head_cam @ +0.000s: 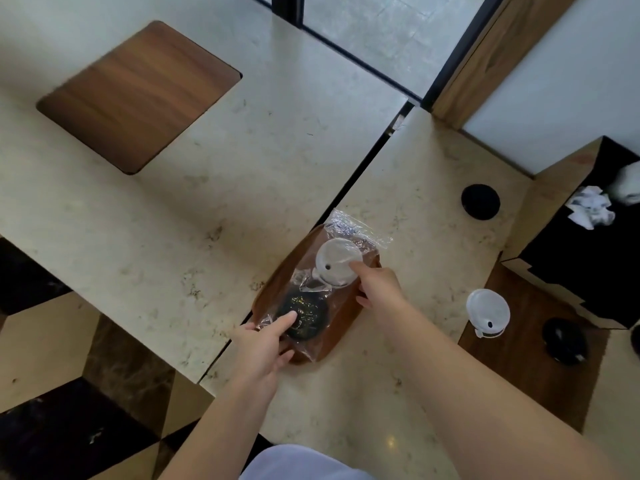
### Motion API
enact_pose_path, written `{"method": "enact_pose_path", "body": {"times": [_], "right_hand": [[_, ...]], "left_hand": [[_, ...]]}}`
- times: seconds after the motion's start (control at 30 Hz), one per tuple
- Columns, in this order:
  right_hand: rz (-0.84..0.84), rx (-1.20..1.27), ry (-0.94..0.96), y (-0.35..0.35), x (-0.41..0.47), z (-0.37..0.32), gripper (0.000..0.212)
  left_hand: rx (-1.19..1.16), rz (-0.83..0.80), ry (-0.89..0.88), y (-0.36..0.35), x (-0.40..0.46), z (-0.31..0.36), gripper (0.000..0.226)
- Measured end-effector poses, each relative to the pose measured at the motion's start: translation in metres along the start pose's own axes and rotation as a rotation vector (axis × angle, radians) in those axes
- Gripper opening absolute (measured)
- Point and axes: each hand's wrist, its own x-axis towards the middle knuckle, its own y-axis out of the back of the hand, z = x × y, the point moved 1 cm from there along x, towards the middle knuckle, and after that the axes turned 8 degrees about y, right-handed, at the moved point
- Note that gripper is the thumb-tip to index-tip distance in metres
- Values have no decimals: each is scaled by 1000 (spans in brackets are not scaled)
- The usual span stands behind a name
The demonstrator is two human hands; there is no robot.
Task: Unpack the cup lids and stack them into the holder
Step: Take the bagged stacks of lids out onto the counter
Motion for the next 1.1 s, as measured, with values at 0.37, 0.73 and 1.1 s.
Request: {"method": "enact_pose_path", "body": {"times": [0.37, 0.73, 1.1], "right_hand": [[-1, -5, -34, -5, -2, -1, 67], [-141, 339, -249, 12, -41, 16, 70], [-416, 1200, -171, 58, -101, 47, 73]], "left_hand": [[30, -63, 116, -10, -2, 5, 33], [155, -202, -341, -22, -41, 21, 32], [388, -602, -382, -39, -132, -1, 29]]}}
